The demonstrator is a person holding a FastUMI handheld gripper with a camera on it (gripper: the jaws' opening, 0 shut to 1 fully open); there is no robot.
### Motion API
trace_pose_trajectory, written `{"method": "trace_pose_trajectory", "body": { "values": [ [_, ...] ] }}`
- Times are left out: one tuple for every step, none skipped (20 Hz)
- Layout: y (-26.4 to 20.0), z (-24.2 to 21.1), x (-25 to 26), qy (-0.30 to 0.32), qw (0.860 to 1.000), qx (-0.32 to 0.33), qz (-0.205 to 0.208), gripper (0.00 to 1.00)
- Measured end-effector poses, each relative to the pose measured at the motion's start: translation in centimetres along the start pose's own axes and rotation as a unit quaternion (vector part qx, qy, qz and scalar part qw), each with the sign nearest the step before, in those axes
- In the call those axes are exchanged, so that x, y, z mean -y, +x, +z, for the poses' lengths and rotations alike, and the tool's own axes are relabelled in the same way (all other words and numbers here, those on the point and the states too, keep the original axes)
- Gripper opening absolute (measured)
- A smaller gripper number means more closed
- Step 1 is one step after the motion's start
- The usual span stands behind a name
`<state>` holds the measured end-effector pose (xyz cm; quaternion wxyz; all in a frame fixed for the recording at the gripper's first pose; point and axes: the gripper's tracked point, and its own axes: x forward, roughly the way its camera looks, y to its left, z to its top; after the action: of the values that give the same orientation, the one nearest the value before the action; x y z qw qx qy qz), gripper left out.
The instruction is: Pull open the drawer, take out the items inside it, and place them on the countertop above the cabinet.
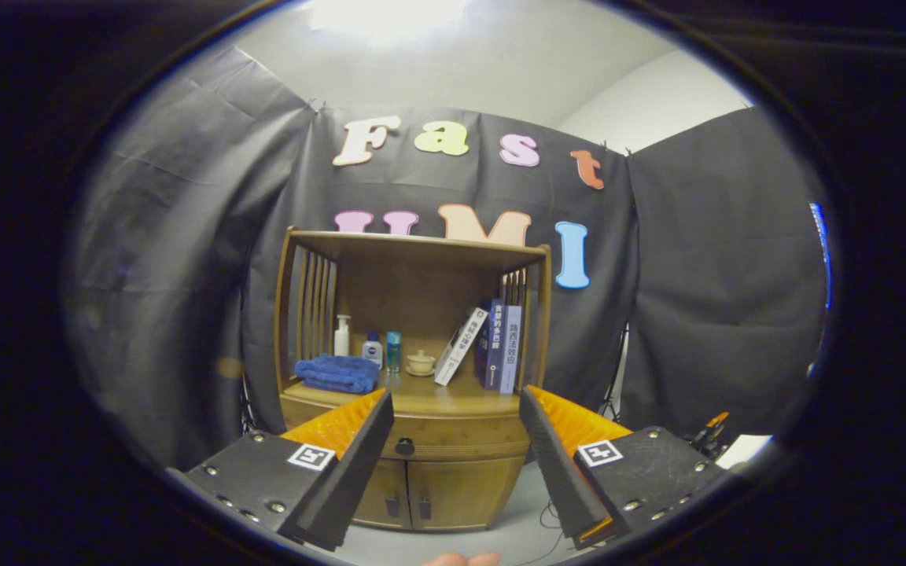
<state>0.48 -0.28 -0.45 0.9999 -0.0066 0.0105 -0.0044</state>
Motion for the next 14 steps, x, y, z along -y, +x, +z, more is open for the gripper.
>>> {"method": "trace_pose_trajectory", "body": {
  "values": [
    [0.4,-0.1,0.2,-0.002,1.000,0.003,-0.004,0.96],
    [0.8,-0.3,0.5,-0.001,1.000,0.004,-0.007,0.96],
    [1.4,-0.7,0.5,-0.001,1.000,0.006,-0.009,0.96],
    [1.9,-1.1,0.3,0.000,1.000,0.009,-0.007,0.96],
    [2.6,-1.5,0.0,0.001,1.000,0.013,-0.005,0.96],
    [3.3,-2.1,-0.1,0.002,1.000,0.015,-0.002,0.97],
    [4.2,-2.6,-0.4,0.003,1.000,0.015,0.000,0.96],
    [5.1,-3.2,-0.7,0.003,1.000,0.016,0.004,0.97],
    [6.1,-3.9,-1.2,0.003,1.000,0.014,0.009,0.96],
    [7.0,-4.8,-1.8,0.003,1.000,0.012,0.018,0.96],
    [8.1,-5.6,-2.6,0.004,1.000,0.007,0.028,0.96],
    [9.2,-6.6,-3.5,0.005,0.999,0.003,0.043,0.96],
    [10.4,-7.5,-4.5,0.009,0.998,-0.001,0.057,0.96],
    [11.7,-8.6,-5.4,0.016,0.997,-0.005,0.069,0.97]
  ]
}}
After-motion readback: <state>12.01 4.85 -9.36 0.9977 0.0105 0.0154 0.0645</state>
